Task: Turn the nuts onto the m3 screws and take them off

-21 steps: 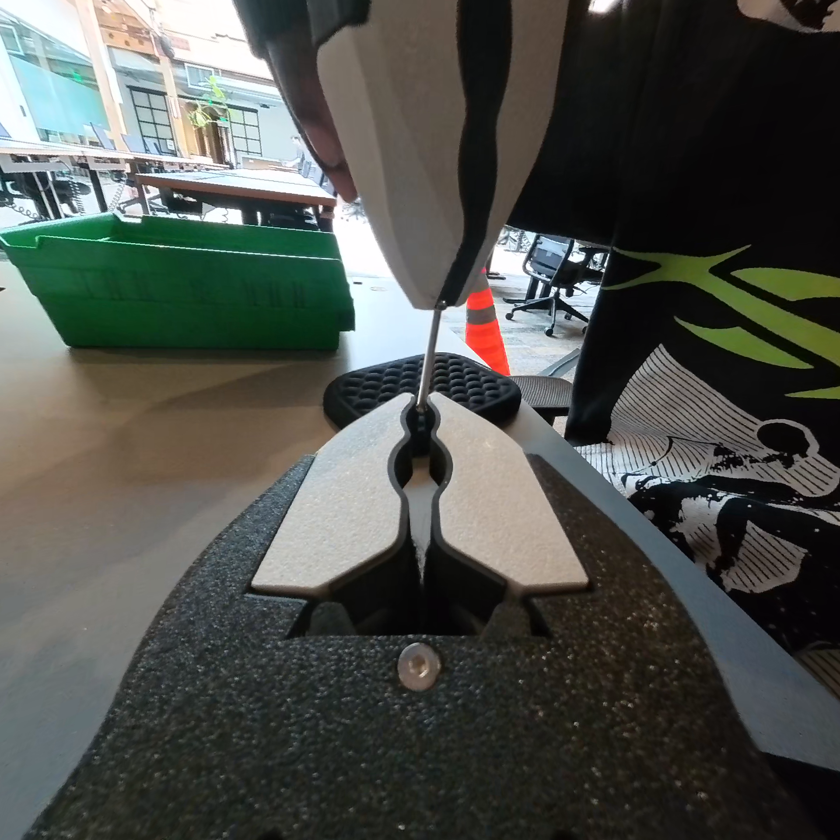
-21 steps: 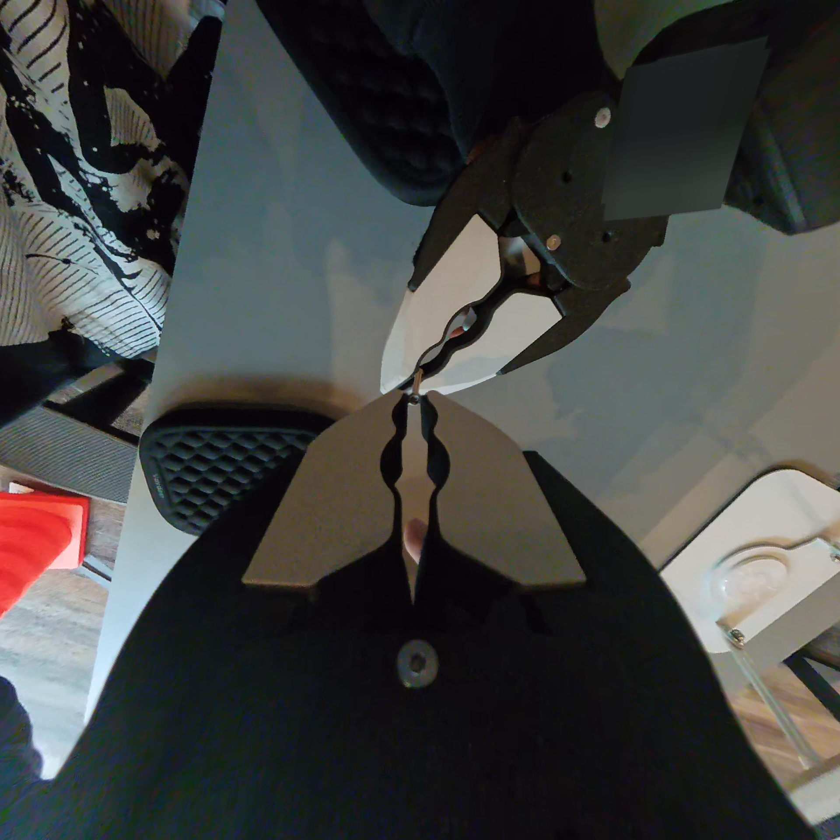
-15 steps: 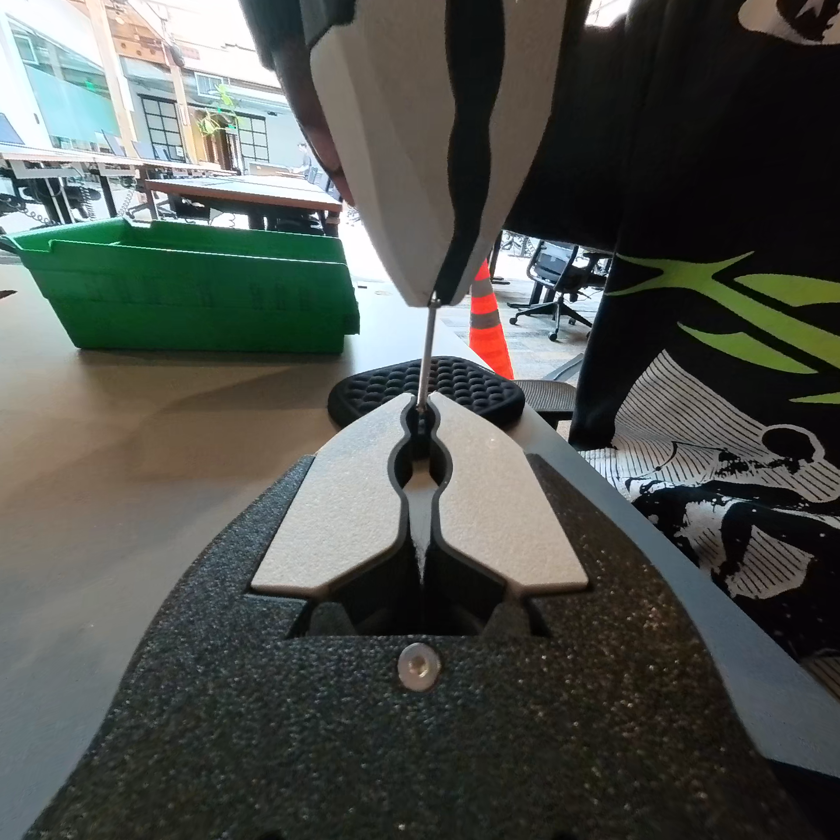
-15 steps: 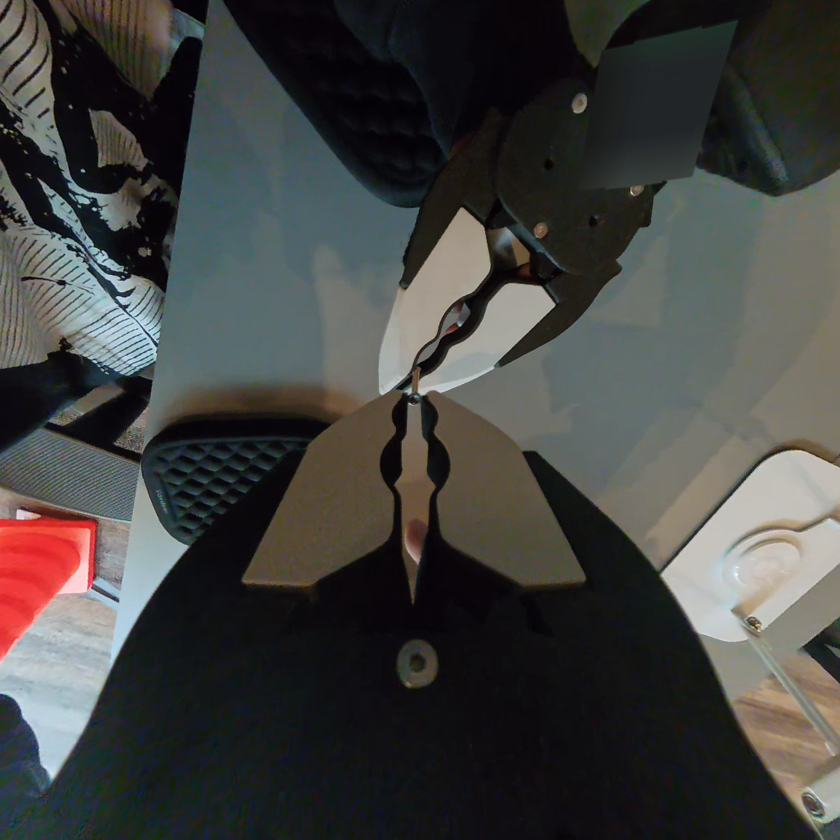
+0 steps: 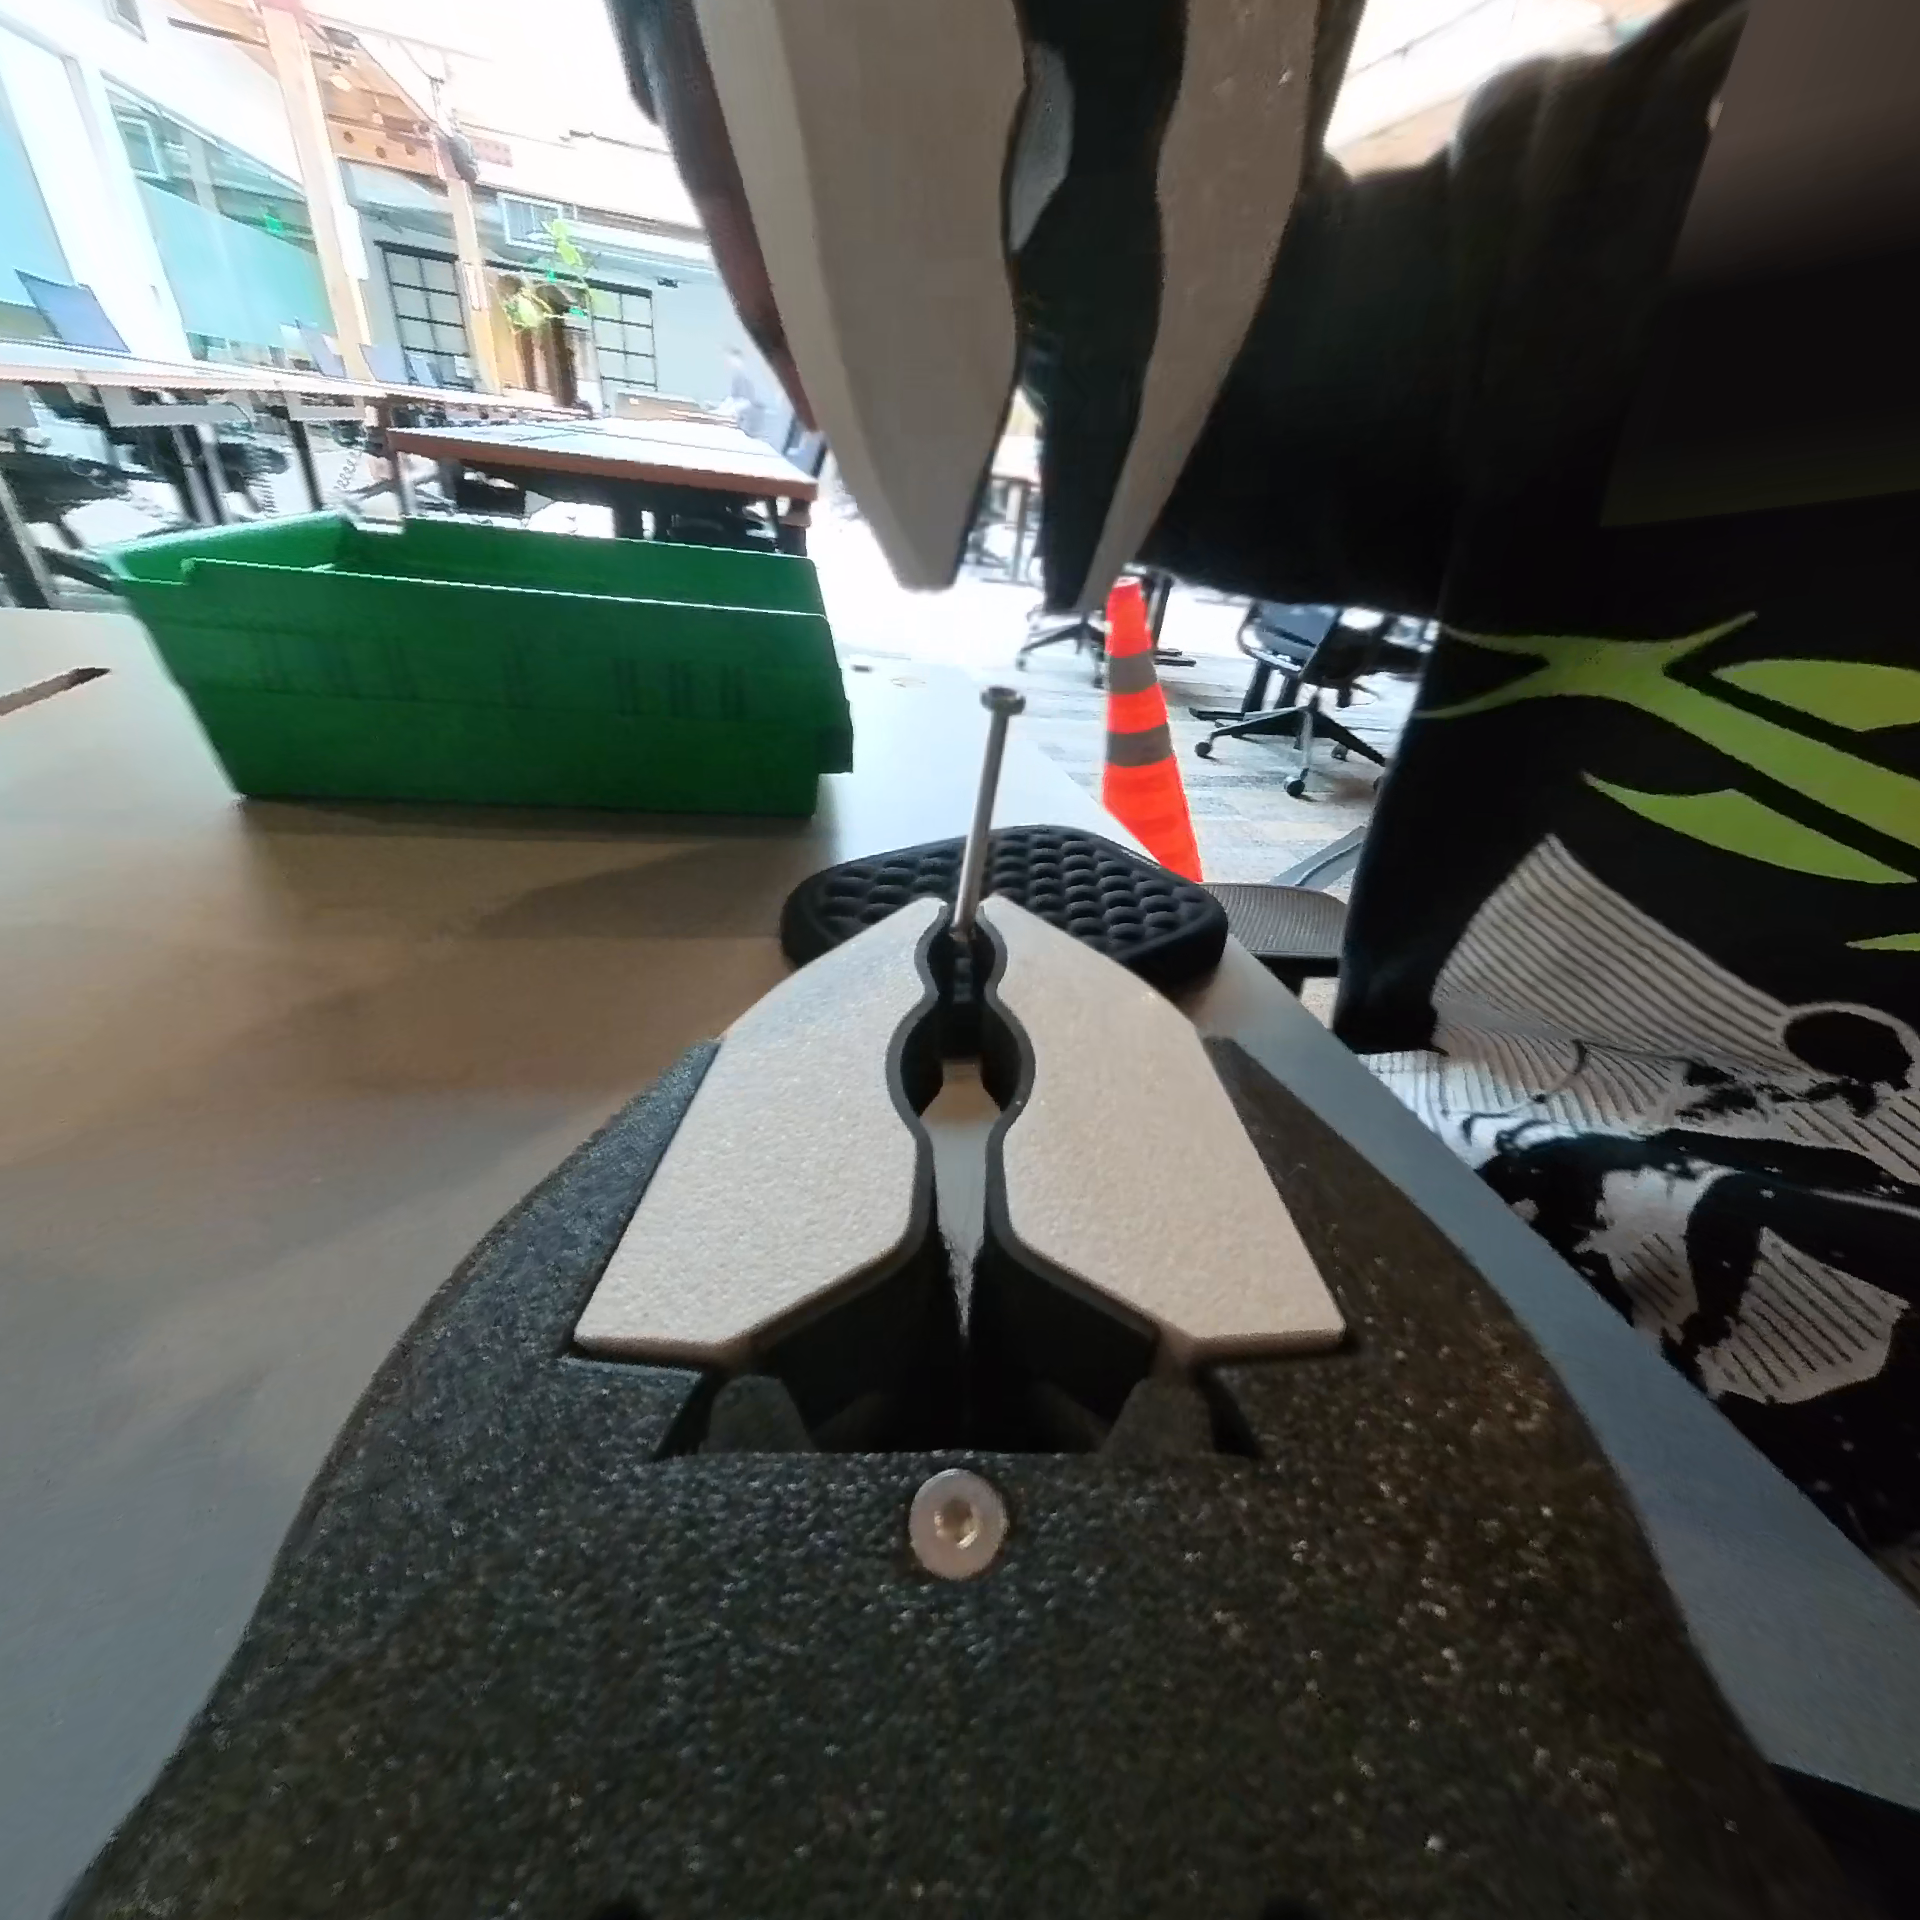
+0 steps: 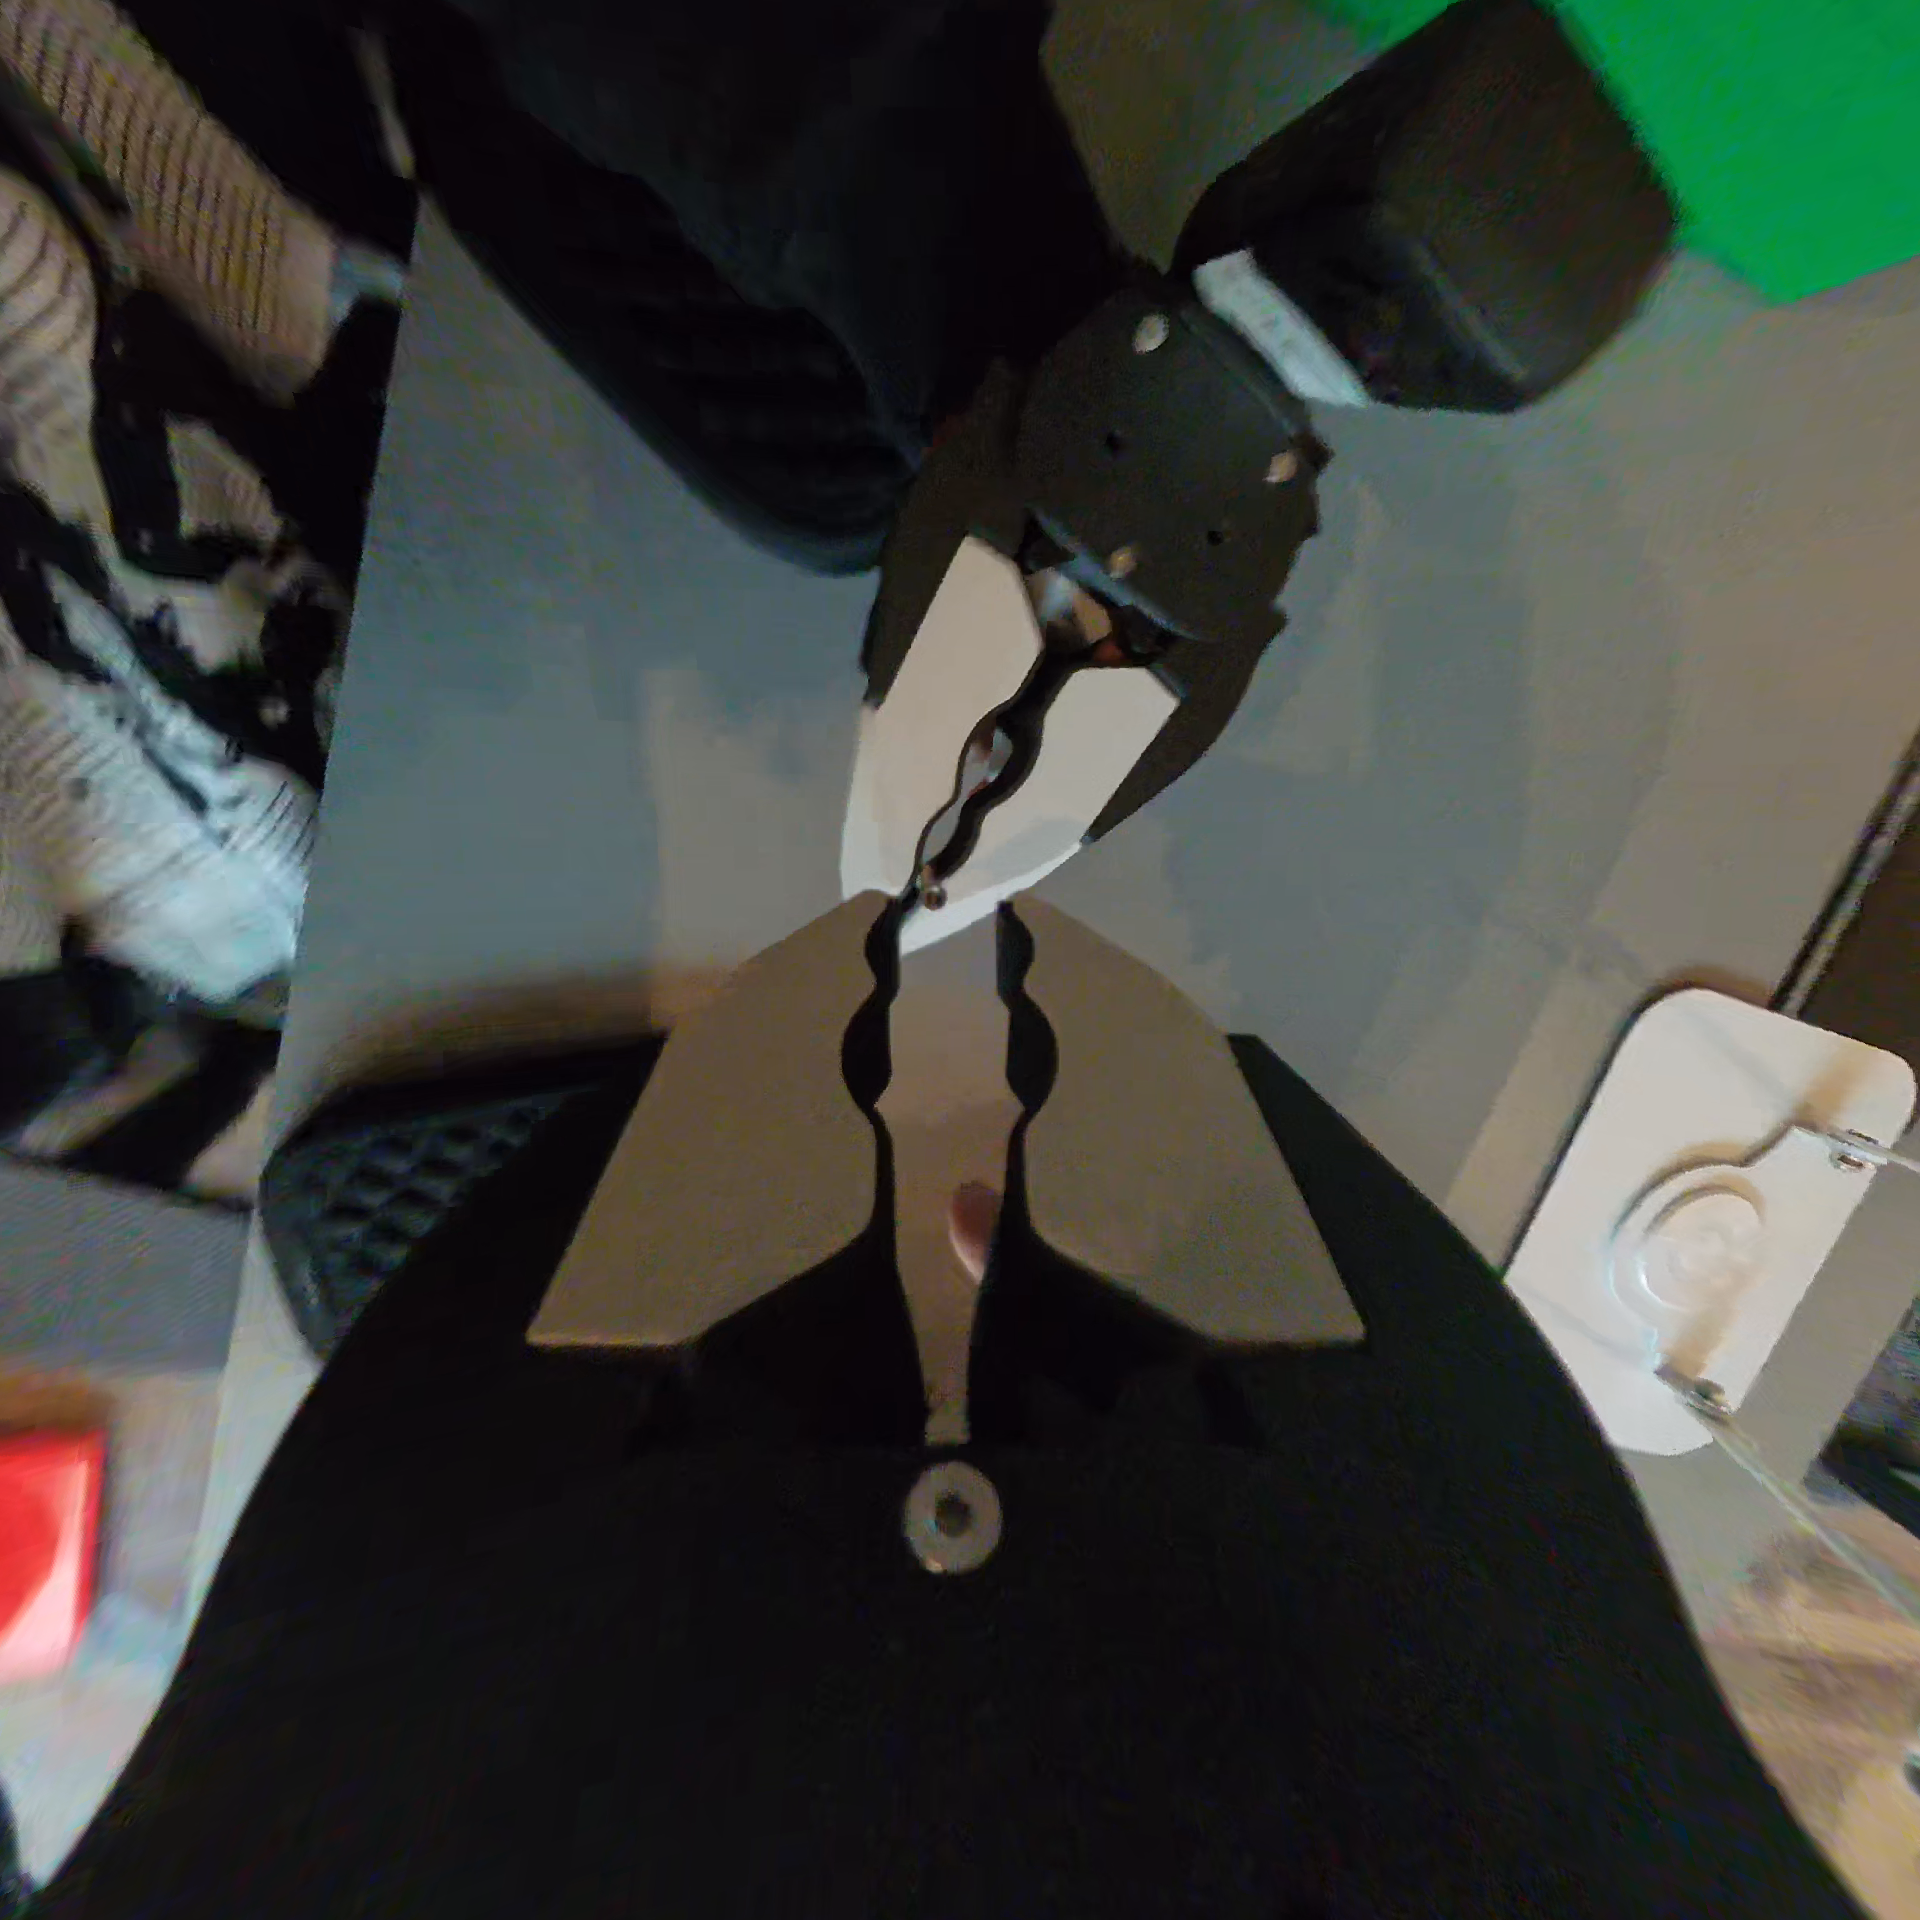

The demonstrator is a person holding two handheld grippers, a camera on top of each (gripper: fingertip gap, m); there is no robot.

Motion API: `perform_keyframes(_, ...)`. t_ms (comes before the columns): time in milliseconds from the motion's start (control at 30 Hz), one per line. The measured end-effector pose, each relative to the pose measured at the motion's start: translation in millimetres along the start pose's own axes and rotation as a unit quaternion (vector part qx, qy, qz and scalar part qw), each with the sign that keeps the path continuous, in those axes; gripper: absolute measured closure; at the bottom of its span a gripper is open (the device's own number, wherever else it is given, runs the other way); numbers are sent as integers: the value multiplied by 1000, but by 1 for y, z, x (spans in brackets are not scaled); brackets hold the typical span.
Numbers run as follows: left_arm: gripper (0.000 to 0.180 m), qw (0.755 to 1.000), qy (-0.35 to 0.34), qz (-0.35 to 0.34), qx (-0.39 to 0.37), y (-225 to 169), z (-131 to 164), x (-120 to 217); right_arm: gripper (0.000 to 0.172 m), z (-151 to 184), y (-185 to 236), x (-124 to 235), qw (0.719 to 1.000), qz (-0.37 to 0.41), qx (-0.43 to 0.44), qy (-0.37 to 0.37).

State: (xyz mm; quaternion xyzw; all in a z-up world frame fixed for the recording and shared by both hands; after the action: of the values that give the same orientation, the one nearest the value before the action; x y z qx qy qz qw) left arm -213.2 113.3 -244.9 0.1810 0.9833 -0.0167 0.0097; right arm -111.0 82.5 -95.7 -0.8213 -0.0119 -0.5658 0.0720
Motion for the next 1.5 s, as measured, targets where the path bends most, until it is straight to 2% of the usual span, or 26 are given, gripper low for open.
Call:
perform_keyframes(33, 180, 1000, -1, -16, -1, 2, 0, 2, 149, 4, 0, 2, 999, 20, -21, -40)
perform_keyframes(100, 180, 998, -5, -56, -3, 6, -1, 6, 133, 18, 3, 4, 986, 67, -70, -138)
perform_keyframes(167, 180, 996, -11, -84, -3, 9, -1, 9, 122, 38, 9, -3, 955, 111, -112, -250)
perform_keyframes(300, 179, 993, -16, -119, -3, 13, -1, 14, 118, 72, 18, -40, 859, 175, -192, -441)
perform_keyframes(400, 179, 990, -25, -138, 5, 15, -2, 17, 118, 79, 23, -64, 796, 182, -234, -528)
perform_keyframes(467, 179, 989, -30, -145, 12, 16, -2, 19, 115, 75, 26, -72, 780, 188, -243, -546)
perform_keyframes(533, 179, 989, -30, -146, 17, 17, -1, 19, 112, 67, 27, -76, 778, 180, -245, -550)
perform_keyframes(633, 179, 989, -26, -142, 17, 17, -1, 18, 101, 57, 24, -82, 802, 197, -240, -510)
perform_keyframes(933, 179, 989, -19, -146, 24, 18, -1, 18, 105, 49, 19, -86, 809, 185, -240, -503)
perform_keyframes(1233, 179, 987, -25, -156, 32, 20, -1, 20, 106, 53, 27, -82, 805, 190, -249, -503)
perform_keyframes(1500, 179, 987, -24, -155, 31, 19, -1, 20, 107, 60, 31, -77, 791, 204, -266, -512)
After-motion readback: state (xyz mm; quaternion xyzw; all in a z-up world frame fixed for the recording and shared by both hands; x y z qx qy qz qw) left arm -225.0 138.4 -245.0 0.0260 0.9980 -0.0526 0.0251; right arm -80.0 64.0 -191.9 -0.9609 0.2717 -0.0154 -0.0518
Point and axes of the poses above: each gripper's, where its closed fingertips meet, x back along the fingers, z out of its underside, y = z × x across the jaws, the point moved 10 cm from there along x, back along the fingers, and after that the axes turned 5 degrees about -x, right-handed, at the moved point
